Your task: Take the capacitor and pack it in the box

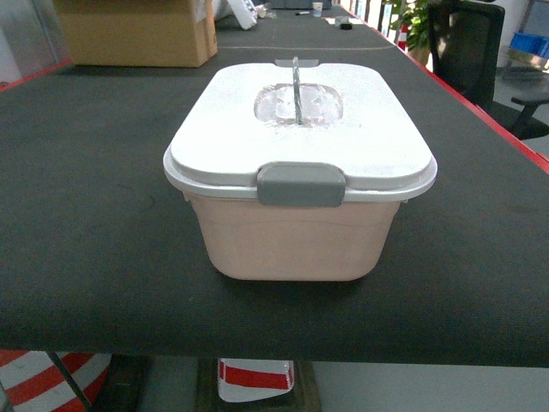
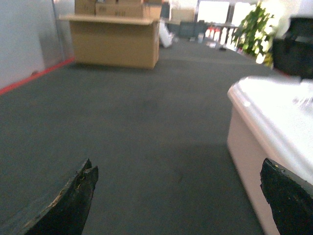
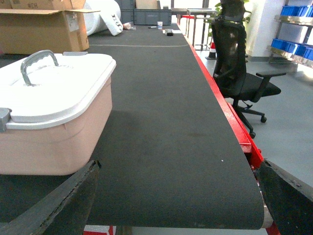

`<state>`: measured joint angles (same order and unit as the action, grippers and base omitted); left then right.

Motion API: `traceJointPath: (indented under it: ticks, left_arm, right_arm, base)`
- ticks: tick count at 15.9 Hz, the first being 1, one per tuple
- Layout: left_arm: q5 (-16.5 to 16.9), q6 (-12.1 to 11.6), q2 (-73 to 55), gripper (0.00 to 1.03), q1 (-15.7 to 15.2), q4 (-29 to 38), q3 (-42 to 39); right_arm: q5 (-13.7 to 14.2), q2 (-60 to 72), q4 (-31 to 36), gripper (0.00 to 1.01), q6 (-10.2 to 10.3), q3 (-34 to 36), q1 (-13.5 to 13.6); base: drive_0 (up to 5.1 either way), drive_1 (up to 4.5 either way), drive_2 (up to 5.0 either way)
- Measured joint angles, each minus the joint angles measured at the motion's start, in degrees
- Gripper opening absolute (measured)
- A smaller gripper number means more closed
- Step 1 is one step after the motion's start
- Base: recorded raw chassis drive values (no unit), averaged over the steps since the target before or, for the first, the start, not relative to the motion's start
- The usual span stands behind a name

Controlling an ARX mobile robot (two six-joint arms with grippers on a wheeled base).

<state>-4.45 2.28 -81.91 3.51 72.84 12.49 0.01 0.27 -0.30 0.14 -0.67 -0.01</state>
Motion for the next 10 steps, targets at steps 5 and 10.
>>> traceJointPath:
  ticks: [5,10]
  left_arm:
    - [4.42,-1.27,17.18,0.38,-3.50,-15.32,-6.82]
    - [4.42,-1.33,31.89,0.02,-3.50,-25.99,-10.40]
  right_arm:
    - [0.00,0.00,0.00,0.98,0.00,0.00,0.00]
    - [0.00,0.00,0.00,0.98,0.00,0.00,0.00]
  base:
    - [0.0,0.00,0.0]
    - [0.0,0.00,0.0]
